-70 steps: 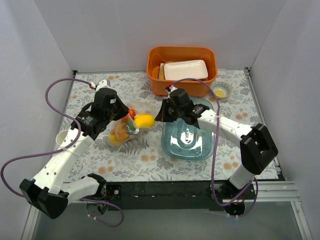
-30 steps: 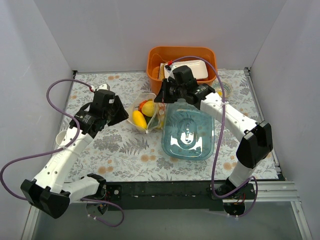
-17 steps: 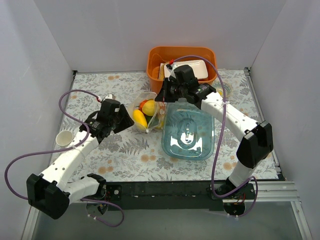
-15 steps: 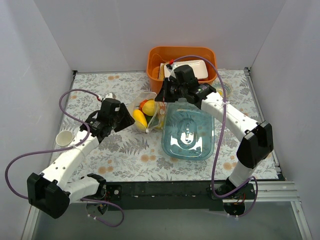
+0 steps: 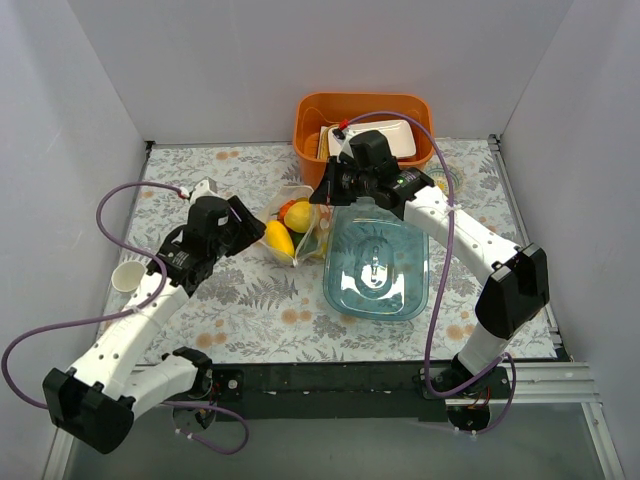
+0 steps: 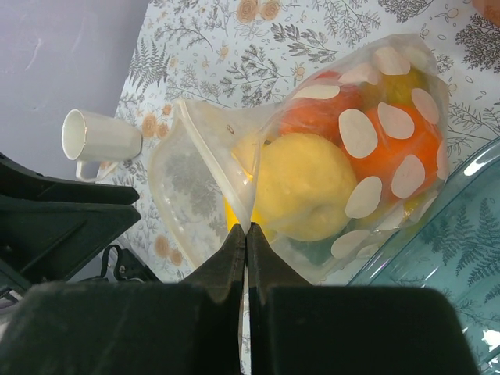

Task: Place the food in the zip-top bag and seal the zipper
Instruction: Adjust the zipper food storage bag at the center of the board.

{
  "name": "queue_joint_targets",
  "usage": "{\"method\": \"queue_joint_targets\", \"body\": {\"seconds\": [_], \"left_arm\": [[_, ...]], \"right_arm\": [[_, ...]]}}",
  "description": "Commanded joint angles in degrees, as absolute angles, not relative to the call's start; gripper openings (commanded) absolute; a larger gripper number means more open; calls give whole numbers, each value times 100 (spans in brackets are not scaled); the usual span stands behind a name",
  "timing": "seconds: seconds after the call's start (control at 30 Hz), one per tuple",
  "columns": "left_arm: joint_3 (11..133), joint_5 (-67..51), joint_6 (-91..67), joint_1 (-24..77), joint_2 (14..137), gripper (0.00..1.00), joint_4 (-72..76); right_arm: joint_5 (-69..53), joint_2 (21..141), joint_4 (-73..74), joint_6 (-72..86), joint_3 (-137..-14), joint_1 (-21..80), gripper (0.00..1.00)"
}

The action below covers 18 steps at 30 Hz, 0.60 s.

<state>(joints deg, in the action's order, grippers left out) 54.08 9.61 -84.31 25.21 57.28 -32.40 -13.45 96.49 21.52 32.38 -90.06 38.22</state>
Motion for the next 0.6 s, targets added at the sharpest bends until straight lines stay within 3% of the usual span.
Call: {"method": "queue_joint_targets", "body": {"seconds": [0.0, 0.27, 0.3, 0.37, 0.4, 0.43, 0.57], "left_arm": [[5502, 1160, -8499, 2487, 5993, 52, -3400], [5388, 1187, -8446, 2487, 6100, 47, -3279], [5396, 1187, -8420, 2487, 6169, 43, -3209], [5457, 1178, -8376, 2487, 6284, 26, -3156], [5502, 1152, -8350, 2487, 6362, 9, -3164], [5537, 1125, -8324, 2479, 6459, 2, -3164], [5607, 993, -8288, 2479, 6504, 0, -3033]], "right_arm": [[-1441, 9404, 1916, 3234, -9009, 3788, 3], [-1529, 9448, 1881, 3252, -9026, 3779, 4], [-1573, 9448, 1872, 3269, -9018, 3779, 4], [-1626, 9448, 1863, 3270, -9000, 3779, 4], [-1661, 9466, 1872, 3270, -8991, 3779, 4], [-1670, 9475, 1881, 3270, -8974, 3779, 4], [-1714, 9492, 1934, 3278, -8912, 3779, 5]]}}
